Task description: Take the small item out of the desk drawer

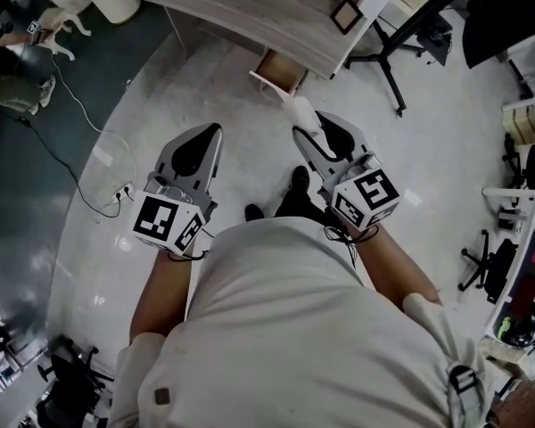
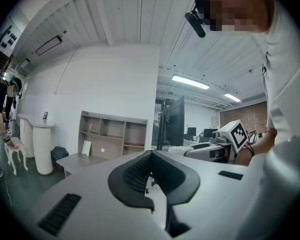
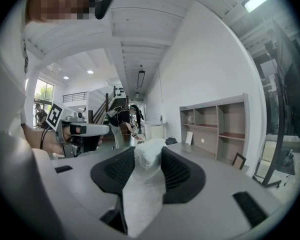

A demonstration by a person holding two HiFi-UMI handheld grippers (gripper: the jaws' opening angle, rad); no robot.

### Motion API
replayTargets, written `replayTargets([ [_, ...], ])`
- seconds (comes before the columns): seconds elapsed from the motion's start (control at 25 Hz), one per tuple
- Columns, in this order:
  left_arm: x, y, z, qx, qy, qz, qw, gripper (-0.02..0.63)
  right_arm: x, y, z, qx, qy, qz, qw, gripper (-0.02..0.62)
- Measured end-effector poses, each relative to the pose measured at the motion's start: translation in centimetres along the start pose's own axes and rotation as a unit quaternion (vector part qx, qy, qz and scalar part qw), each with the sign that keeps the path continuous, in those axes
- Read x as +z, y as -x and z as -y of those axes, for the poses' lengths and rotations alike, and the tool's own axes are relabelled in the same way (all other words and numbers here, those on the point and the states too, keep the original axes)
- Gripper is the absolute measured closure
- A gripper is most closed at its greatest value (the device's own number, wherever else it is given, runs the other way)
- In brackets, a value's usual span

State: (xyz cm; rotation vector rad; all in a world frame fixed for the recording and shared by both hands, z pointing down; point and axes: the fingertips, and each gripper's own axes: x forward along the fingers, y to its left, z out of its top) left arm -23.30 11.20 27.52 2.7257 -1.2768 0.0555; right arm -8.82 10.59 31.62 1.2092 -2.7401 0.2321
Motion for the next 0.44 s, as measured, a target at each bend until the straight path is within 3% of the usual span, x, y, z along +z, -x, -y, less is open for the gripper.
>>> replayTargets([
  [0.44,0.7,1.1,0.4,-0.007,-0.003,0.005,1.0,0.591,0.8,0.2,-1.6,0.002,0.003,0.001,1.0,0.425],
])
